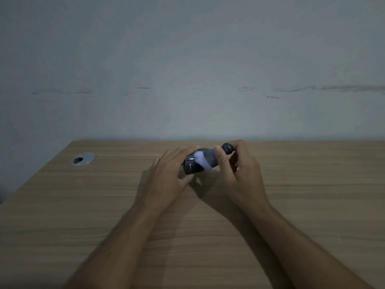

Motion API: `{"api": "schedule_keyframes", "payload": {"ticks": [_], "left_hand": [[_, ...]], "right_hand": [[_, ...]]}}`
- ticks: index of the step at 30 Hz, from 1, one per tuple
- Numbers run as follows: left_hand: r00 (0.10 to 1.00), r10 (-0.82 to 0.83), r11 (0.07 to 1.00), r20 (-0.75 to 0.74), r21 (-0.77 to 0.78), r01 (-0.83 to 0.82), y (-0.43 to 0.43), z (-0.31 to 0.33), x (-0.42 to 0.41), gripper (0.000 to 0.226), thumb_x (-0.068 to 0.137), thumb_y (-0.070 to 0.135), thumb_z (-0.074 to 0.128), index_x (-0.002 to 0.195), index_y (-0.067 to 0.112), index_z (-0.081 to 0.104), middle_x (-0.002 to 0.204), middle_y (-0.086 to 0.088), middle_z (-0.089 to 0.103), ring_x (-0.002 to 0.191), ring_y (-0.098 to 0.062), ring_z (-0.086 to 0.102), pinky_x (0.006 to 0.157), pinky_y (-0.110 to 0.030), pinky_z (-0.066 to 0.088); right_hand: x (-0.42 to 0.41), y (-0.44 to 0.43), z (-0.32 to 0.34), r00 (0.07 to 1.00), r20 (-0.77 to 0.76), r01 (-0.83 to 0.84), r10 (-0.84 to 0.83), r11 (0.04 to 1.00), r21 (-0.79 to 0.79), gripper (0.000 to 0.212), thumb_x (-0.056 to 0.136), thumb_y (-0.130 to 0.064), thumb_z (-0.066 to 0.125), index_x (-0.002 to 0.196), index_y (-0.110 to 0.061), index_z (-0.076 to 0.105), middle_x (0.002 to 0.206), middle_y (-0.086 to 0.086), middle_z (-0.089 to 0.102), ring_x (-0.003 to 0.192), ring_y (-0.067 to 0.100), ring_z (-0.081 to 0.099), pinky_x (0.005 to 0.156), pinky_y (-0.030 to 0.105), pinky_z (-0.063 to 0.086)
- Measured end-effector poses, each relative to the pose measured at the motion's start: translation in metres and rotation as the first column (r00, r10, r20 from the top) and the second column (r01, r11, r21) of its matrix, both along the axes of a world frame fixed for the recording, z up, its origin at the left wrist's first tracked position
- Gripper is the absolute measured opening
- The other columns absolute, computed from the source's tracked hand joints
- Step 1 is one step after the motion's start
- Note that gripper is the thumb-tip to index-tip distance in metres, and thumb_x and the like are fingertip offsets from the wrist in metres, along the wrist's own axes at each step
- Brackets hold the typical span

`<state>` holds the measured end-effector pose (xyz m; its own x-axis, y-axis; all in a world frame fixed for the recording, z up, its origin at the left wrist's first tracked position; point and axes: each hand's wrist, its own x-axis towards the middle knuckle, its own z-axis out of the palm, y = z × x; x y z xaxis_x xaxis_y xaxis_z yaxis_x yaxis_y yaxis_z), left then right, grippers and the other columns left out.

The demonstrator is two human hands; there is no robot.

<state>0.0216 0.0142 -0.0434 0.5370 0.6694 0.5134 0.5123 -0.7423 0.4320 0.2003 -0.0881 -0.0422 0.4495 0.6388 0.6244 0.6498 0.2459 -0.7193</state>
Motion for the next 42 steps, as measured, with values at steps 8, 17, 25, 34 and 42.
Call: {"api": "schedule_keyframes", "payload": {"ticks": [8,17,25,34,42], "left_hand": [[0.982,0.009,0.99,0.189,-0.142,0.019,-0.005,0.003,-0.005,0.065,0.084,0.034,0.092,0.144,0.038,0.066,0.123,0.034,0.06,0.113,0.011,0.059,0.09,0.004,0.038],[0.988,0.103,0.97,0.118,-0.232,-0.073,-0.005,0.004,-0.001,0.062,0.083,0.027,0.087,0.139,0.039,0.064,0.124,0.013,0.064,0.096,0.007,0.057,0.071,-0.001,0.042],[0.959,0.186,0.958,0.213,-0.254,-0.13,0.0,0.0,-0.003,0.049,0.084,0.036,0.088,0.129,0.037,0.07,0.11,0.014,0.073,0.085,0.008,0.061,0.07,0.006,0.038],[0.944,0.214,0.942,0.249,-0.307,-0.133,0.008,-0.007,0.003,0.053,0.073,0.027,0.097,0.121,0.028,0.074,0.107,0.011,0.077,0.095,-0.011,0.071,0.064,-0.007,0.043],[0.888,0.232,0.933,0.398,-0.349,-0.087,0.002,-0.005,0.002,0.042,0.076,0.037,0.095,0.114,0.032,0.077,0.091,0.014,0.08,0.083,-0.003,0.076,0.071,-0.024,0.06]], "right_hand": [[0.011,0.007,-0.01,0.995,0.035,0.098,-0.097,0.994,-0.044,0.013,0.104,-0.039,0.072,0.104,-0.027,0.068,0.091,-0.013,0.066,0.072,0.001,0.055,0.065,0.011,0.039],[-0.011,0.001,0.0,0.998,0.043,-0.043,0.044,0.999,-0.021,0.014,0.101,-0.034,0.078,0.105,-0.03,0.066,0.079,-0.026,0.063,0.065,0.01,0.058,0.059,0.012,0.04],[-0.001,0.004,-0.008,0.991,0.131,0.008,0.0,0.998,-0.057,0.017,0.103,-0.041,0.074,0.102,-0.025,0.071,0.085,-0.016,0.067,0.068,-0.001,0.06,0.059,0.008,0.037],[-0.018,0.0,-0.006,0.967,0.227,-0.114,0.113,0.993,-0.007,0.014,0.105,-0.029,0.073,0.113,-0.018,0.073,0.094,-0.014,0.071,0.072,0.001,0.063,0.065,0.011,0.044],[-0.001,0.005,-0.012,0.994,0.11,0.025,-0.02,0.999,-0.045,0.005,0.105,-0.028,0.073,0.106,-0.024,0.074,0.075,-0.019,0.063,0.067,0.008,0.062,0.061,0.008,0.038]]}}
